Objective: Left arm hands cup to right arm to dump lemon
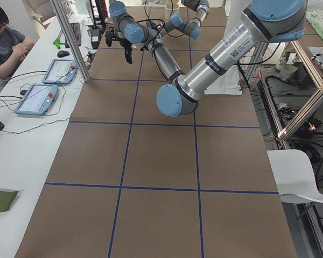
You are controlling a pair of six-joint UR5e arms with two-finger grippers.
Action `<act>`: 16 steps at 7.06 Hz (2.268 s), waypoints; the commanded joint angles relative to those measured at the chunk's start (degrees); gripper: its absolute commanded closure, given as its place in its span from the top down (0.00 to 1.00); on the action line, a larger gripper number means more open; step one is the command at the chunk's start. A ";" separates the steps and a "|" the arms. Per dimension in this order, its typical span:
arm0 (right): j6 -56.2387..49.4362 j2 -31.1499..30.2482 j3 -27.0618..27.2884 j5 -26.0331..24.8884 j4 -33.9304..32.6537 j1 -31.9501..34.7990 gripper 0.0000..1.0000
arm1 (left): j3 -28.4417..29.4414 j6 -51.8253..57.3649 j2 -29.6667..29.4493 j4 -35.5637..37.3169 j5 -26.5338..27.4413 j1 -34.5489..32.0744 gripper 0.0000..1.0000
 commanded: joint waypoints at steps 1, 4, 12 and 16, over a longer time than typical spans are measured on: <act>3.53 2.99 -2.75 -4.24 -0.03 -2.12 0.00 | 3.40 -6.95 -1.13 -6.83 -1.81 0.60 1.00; 8.19 3.34 -2.49 -5.48 1.36 -2.83 0.00 | 5.08 -12.09 -1.22 -13.57 -1.81 3.23 1.00; 7.58 2.82 -2.48 -5.39 1.99 -2.83 0.00 | 4.82 -12.09 -2.54 -13.57 -2.16 6.05 0.41; 7.41 2.64 -2.31 -5.39 2.08 -3.00 0.00 | 4.99 -12.09 -2.54 -13.57 -2.16 6.05 0.41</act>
